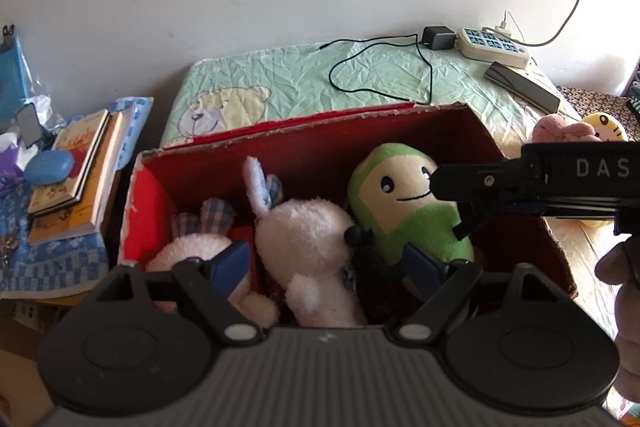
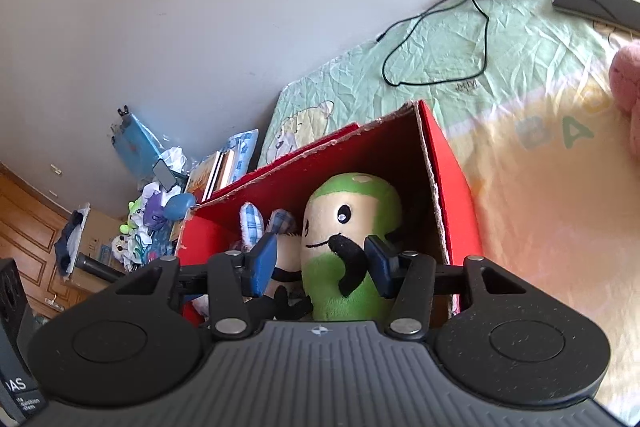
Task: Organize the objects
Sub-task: 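Lower the green plush into the red box beside the bunnies and release, then move the right gripper to the pink teddy on the yellow tiger plush, then grasp the pink teddy bear with the right gripper and lift it, then hold the pink teddy in the right gripper above the bed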
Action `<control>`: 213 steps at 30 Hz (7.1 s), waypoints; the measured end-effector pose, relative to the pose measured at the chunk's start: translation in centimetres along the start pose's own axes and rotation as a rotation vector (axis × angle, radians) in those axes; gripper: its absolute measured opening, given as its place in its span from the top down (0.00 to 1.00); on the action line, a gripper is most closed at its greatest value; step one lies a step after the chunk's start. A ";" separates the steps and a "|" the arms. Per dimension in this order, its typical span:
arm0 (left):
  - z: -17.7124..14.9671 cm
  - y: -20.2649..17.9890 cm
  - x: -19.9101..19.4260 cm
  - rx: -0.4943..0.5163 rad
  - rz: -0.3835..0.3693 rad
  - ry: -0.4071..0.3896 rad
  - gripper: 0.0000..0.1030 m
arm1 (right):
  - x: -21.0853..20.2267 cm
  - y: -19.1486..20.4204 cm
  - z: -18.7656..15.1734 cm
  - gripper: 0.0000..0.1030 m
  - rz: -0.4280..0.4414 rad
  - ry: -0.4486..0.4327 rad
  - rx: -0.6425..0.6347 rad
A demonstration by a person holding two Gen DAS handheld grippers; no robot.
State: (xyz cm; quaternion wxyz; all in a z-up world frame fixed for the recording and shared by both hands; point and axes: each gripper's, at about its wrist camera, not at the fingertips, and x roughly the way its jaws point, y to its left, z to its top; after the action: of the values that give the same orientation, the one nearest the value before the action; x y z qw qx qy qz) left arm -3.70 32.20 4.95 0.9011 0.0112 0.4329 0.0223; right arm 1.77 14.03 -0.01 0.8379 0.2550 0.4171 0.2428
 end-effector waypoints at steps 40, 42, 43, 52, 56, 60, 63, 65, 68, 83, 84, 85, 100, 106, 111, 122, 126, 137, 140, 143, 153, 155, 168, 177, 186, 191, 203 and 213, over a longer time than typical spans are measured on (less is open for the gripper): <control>-1.1 -18.5 -6.2 0.045 -0.025 -0.034 0.19 | -13.9 -12.7 -1.3 0.51 0.017 -0.069 -0.004; -1.1 -19.9 -6.1 0.069 -0.051 -0.031 0.19 | -14.5 -13.8 -1.4 0.51 0.006 -0.080 0.018; -1.2 -20.6 -5.9 0.079 -0.063 -0.030 0.19 | -14.8 -14.4 -1.5 0.51 0.002 -0.086 0.031; -1.5 -24.7 -3.1 0.106 -0.206 0.032 0.19 | -17.8 -18.7 -1.1 0.52 -0.048 -0.147 0.115; -1.5 -25.9 -1.5 0.091 -0.233 0.063 0.19 | -18.8 -20.3 -0.7 0.53 -0.065 -0.173 0.142; -1.3 -26.8 -0.2 0.088 -0.237 0.080 0.16 | -19.3 -21.5 -0.1 0.54 -0.075 -0.185 0.158; -1.3 -27.2 0.3 0.084 -0.242 0.084 0.12 | -19.4 -22.0 0.1 0.56 -0.075 -0.181 0.165; -1.5 -27.6 0.7 0.080 -0.254 0.084 0.10 | -19.5 -22.2 0.2 0.56 -0.077 -0.175 0.164; -1.7 -27.7 1.2 0.063 -0.288 0.094 0.09 | -19.5 -22.7 0.2 0.57 -0.090 -0.168 0.161; 0.7 -26.3 6.8 -0.048 -0.515 0.135 0.08 | -20.1 -22.6 3.0 0.57 -0.207 -0.226 0.133; 1.1 -26.1 7.3 -0.058 -0.524 0.132 0.08 | -19.9 -22.6 3.4 0.57 -0.212 -0.228 0.132; 1.5 -25.8 7.7 -0.071 -0.531 0.128 0.08 | -19.7 -22.6 3.8 0.57 -0.210 -0.228 0.134; 4.4 -24.6 13.7 -0.153 -0.656 0.166 0.08 | -10.1 -21.7 11.2 0.57 -0.235 -0.090 0.011; 4.4 -24.0 15.8 -0.189 -0.698 0.211 0.21 | -7.7 -21.8 11.4 0.58 -0.275 -0.020 -0.035; 4.1 -24.8 17.0 -0.181 -0.728 0.260 0.39 | -6.5 -22.2 11.1 0.70 -0.275 0.029 -0.037; 4.4 -24.6 14.7 -0.110 -0.670 0.200 0.49 | -8.3 -21.8 10.7 0.74 -0.177 -0.022 0.035; 4.2 -24.0 12.7 -0.092 -0.642 0.168 0.49 | -9.2 -20.9 10.0 0.74 -0.126 -0.045 0.040; 1.4 -23.7 6.6 0.013 -0.533 0.094 0.50 | -12.0 -19.1 6.5 0.74 -0.044 -0.065 0.032; 0.3 -23.5 5.2 0.028 -0.518 0.092 0.52 | -13.0 -18.5 5.4 0.74 -0.031 -0.061 0.018; -0.7 -23.4 3.7 0.042 -0.502 0.085 0.52 | -13.8 -18.2 4.5 0.74 -0.013 -0.059 0.018; -4.2 -25.4 2.2 0.136 -0.392 0.134 0.53 | -14.4 -19.1 1.0 0.74 -0.015 -0.008 0.032; -5.1 -25.7 2.3 0.145 -0.376 0.159 0.53 | -14.3 -19.6 0.0 0.74 -0.008 0.011 0.050; -7.3 -26.9 4.7 0.159 -0.335 0.268 0.47 | -13.9 -22.8 -2.8 0.74 -0.008 0.073 0.139; -7.1 -26.7 5.5 0.147 -0.373 0.277 0.24 | -14.2 -24.9 -3.2 0.67 0.005 0.084 0.208; -7.0 -23.6 5.2 0.051 -0.523 0.271 0.08 | -13.3 -25.4 -3.0 0.63 0.032 0.124 0.204; -6.3 -23.2 5.8 0.005 -0.500 0.259 0.08 | -12.9 -25.4 -3.0 0.63 0.053 0.136 0.218; -6.6 -25.0 7.1 0.020 -0.498 0.246 0.23 | -13.3 -26.5 -2.7 0.66 0.053 0.151 0.260; -6.1 -25.8 4.1 0.073 -0.480 0.183 0.40 | -14.3 -25.0 -3.0 0.73 0.059 0.141 0.204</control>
State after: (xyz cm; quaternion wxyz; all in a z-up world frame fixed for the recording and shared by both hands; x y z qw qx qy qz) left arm -5.12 6.61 -3.11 0.8368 -0.0613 0.5033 -0.2067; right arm -3.46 -12.95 -9.08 0.7688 0.3335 0.4896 0.2410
